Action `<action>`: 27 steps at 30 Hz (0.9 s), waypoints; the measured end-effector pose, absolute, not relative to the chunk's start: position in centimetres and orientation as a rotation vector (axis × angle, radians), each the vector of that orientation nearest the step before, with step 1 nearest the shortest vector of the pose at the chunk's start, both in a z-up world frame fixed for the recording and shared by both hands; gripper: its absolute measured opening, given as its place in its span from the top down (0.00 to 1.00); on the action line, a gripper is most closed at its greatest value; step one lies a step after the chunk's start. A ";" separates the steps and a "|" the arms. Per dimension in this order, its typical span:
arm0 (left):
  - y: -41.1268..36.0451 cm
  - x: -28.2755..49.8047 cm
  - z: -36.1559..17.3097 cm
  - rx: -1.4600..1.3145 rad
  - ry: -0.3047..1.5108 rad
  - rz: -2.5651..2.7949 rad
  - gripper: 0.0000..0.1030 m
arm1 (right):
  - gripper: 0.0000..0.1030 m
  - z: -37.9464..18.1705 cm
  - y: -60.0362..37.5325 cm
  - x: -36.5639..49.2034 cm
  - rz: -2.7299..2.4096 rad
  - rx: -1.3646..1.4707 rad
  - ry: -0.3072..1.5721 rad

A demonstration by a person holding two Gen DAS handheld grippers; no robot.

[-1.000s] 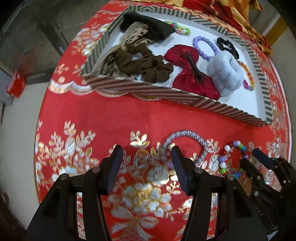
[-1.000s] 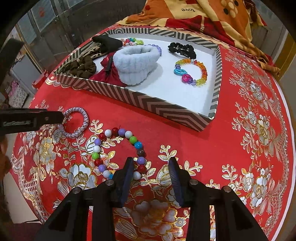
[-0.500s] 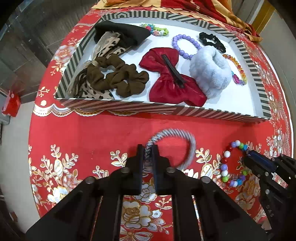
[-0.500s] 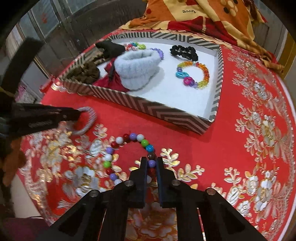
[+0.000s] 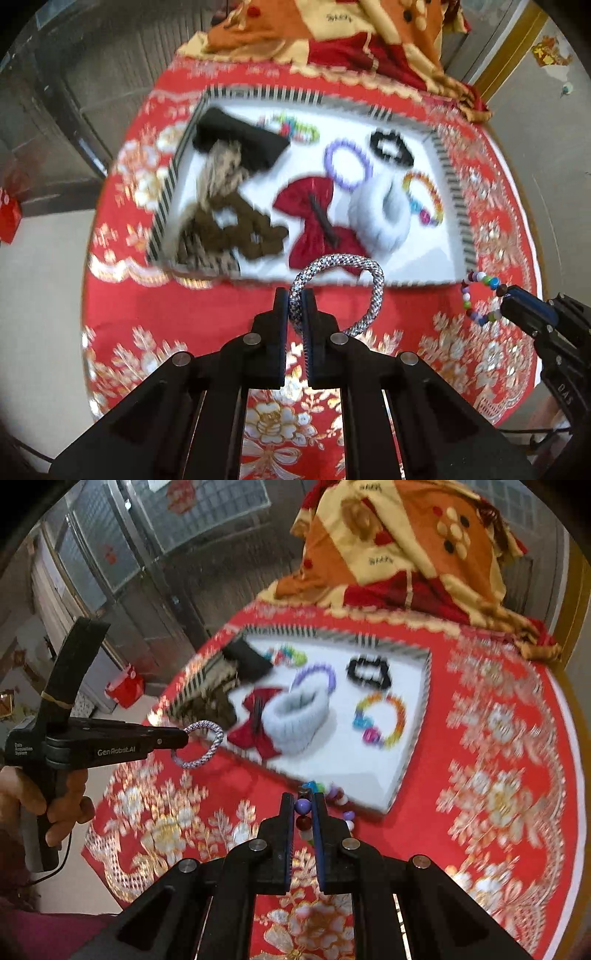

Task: Organize jewelry
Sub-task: 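Carry both bracelets into the tray and open both tools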

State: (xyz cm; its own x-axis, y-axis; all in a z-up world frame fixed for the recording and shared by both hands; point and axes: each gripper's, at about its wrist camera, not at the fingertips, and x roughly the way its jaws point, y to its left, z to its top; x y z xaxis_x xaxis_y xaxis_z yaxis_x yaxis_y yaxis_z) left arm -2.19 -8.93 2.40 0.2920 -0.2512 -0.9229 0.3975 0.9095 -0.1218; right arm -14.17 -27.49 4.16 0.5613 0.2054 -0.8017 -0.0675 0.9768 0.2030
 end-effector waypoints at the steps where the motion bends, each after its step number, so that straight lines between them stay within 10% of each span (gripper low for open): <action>1: -9.0 -1.6 2.9 0.140 1.191 -0.439 0.94 | 0.92 4.5 -27.8 -13.8 0.153 0.163 0.956; 27: -14.4 10.7 0.3 0.232 1.188 -0.430 0.94 | 0.92 -0.8 -30.2 -4.7 0.035 0.299 1.087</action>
State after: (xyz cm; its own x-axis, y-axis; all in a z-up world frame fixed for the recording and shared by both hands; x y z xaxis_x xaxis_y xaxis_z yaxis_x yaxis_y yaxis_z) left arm 10.73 -14.43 0.30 0.3055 -0.2013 -0.9307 0.4406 0.8964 -0.0492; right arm -4.66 -30.24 -0.80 0.4685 0.1741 -0.8661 0.1183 0.9592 0.2569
